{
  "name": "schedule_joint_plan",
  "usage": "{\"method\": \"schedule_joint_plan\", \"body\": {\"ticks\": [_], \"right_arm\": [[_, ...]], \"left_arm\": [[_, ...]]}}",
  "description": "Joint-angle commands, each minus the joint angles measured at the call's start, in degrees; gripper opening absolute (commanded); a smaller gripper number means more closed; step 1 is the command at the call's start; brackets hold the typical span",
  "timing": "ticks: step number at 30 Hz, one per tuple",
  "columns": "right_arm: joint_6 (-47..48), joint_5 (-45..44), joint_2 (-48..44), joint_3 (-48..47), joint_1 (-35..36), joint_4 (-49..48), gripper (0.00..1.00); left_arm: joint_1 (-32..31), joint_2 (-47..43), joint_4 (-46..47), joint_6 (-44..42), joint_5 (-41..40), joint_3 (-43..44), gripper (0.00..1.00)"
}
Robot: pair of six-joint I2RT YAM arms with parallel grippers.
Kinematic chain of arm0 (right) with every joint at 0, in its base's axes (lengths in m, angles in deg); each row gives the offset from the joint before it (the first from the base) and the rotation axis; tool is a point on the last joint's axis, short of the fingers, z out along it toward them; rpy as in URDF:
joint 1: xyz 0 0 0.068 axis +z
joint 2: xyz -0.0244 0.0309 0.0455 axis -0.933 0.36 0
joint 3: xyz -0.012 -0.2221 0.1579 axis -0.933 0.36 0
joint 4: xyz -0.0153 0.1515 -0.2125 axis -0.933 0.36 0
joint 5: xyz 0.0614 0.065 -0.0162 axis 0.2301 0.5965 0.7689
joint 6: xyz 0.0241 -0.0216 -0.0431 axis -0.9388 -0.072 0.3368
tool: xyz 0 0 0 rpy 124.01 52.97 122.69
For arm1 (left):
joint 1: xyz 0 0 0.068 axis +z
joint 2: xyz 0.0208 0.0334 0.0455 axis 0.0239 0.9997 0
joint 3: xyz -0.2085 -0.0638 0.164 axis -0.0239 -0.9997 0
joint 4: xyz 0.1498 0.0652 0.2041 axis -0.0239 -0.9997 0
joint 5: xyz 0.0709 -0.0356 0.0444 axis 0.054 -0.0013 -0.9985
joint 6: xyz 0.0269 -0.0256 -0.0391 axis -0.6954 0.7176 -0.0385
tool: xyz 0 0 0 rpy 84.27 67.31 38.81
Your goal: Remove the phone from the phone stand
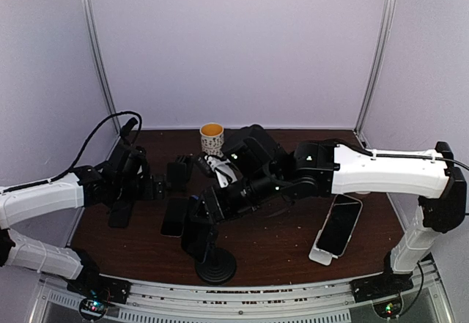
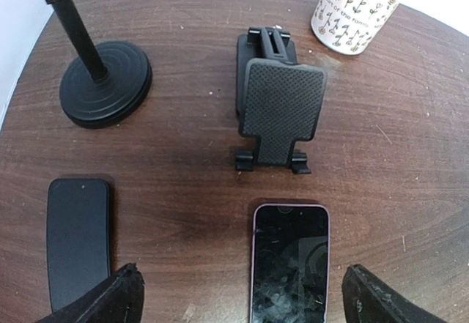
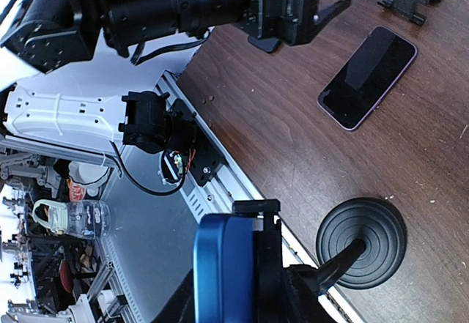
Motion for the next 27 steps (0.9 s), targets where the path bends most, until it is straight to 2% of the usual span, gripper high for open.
{"method": "schedule_joint_plan", "body": {"ticks": [1,8,14,18,23,27], "right_arm": [[-1.5,-1.0,0.5,-1.4,0.7,2.9,0.32],[-3.2,-2.3,-0.8,0.4,0.8,1.2,0.15],[1.8,-3.0,-0.8,-2.2,0.6,3.7,0.00],[8.6,-3.9,-1.4,-5.4,-0.3,7.8,0.00],[18.4,0.9,-2.0,-9.0,-4.0,12.1,0.00],[25.0,6.6,-4.3,-9.3,-8.5,11.9,0.00]], "left_arm": [[0.3,-2.7,2.2,0.6,-0.3,-1.8,0.98],[0.3,-4.7,3.1,-0.2,-0.2,-3.1,0.98],[0.3,-4.9,4.3,-1.5,1.0,-2.8,0.98],[0.3,-5.3,4.7,-2.9,1.9,-2.2,0.98],[0.3,-7.6,7.9,-5.6,2.6,-3.0,0.98],[0.3,-10.4,12.4,-8.3,3.6,-4.5,0.98]]}}
